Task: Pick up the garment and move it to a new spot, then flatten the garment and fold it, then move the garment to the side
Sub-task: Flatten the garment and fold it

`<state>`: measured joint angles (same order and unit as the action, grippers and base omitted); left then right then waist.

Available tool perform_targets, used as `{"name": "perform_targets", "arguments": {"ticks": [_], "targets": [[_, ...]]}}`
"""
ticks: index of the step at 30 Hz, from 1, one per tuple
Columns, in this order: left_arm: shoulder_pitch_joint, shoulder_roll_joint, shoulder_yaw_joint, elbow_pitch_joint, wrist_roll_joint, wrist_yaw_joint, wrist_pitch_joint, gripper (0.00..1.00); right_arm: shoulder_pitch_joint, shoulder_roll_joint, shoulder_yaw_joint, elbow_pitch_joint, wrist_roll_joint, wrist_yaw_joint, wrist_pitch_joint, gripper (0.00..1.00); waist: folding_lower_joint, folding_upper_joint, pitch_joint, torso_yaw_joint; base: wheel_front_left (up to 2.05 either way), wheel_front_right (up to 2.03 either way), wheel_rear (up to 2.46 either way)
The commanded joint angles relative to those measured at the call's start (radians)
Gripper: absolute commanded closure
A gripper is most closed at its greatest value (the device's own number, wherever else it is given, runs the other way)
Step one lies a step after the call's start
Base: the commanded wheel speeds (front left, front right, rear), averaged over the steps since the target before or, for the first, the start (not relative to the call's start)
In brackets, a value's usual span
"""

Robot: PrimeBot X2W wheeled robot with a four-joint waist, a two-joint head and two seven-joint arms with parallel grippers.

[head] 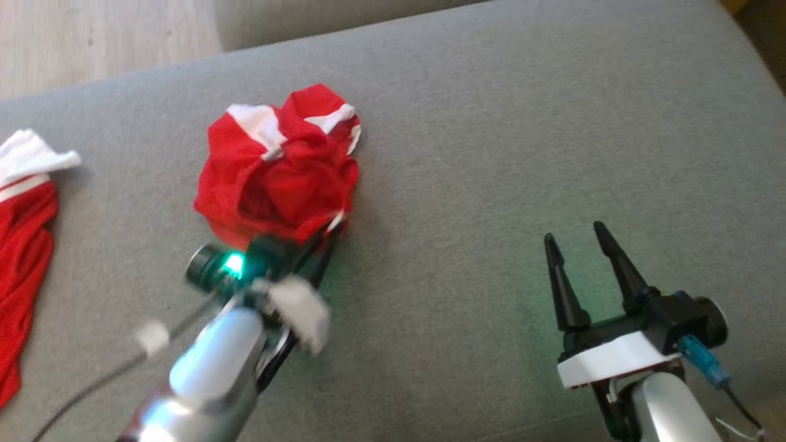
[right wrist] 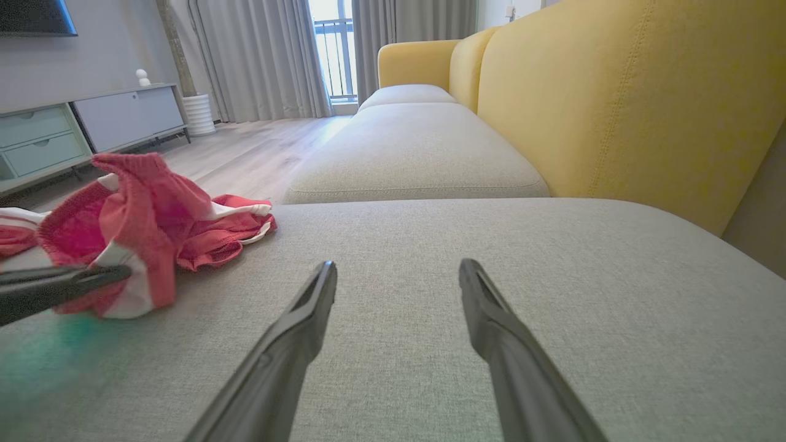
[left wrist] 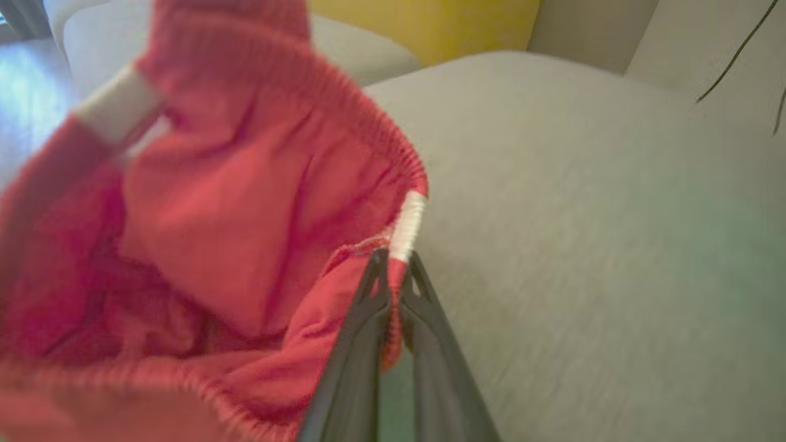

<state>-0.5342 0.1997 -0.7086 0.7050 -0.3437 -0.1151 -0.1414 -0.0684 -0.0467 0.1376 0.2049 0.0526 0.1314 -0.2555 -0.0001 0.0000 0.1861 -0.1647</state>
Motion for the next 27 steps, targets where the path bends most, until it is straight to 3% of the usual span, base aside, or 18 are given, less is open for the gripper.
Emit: {"name": "perform_targets", "arguments": {"ticks": [1,6,11,18,22,27], "targets": [[-0.1,0.001,0.042,-0.095,-0.096,-0.012,0.067,1.0,0.0,-0.004,0.037,-0.026,0.014,-0.001,-0.006,0.0,0.0001,0.0,-0.025,-0.027,0.0,0.0,0.0],[-0.226,0.051,0.024,-0.33,-0.359,-0.015,0.265,1.0,0.0,-0.004,0.06,-0.024,0.041,-0.001,-0.006,0.0,0.0001,0.0,-0.045,-0.079,0.0,0.0,0.0],[-0.354,0.096,0.061,-0.45,-0.509,-0.015,0.379,1.0,0.002,-0.004,0.069,-0.021,0.059,-0.001,-0.006,0.0,0.0001,0.0,-0.056,-0.125,0.0,0.0,0.0],[-0.516,0.084,0.129,-0.52,-0.633,-0.014,0.473,1.0,0.004,-0.004,0.074,-0.022,0.072,-0.001,-0.006,0.0,0.0001,0.0,-0.068,-0.164,0.0,0.0,0.0],[-0.449,0.086,0.139,-0.563,-0.695,0.006,0.502,1.0,0.004,-0.004,0.064,-0.033,0.074,-0.001,-0.006,0.0,0.0001,0.0,-0.058,-0.151,0.0,0.0,0.0],[-0.206,0.139,0.103,-0.651,-0.738,0.028,0.507,1.0,0.004,-0.004,0.047,-0.041,0.06,-0.001,-0.006,0.0,0.0001,0.0,-0.026,-0.102,0.0,0.0,0.0]]}}
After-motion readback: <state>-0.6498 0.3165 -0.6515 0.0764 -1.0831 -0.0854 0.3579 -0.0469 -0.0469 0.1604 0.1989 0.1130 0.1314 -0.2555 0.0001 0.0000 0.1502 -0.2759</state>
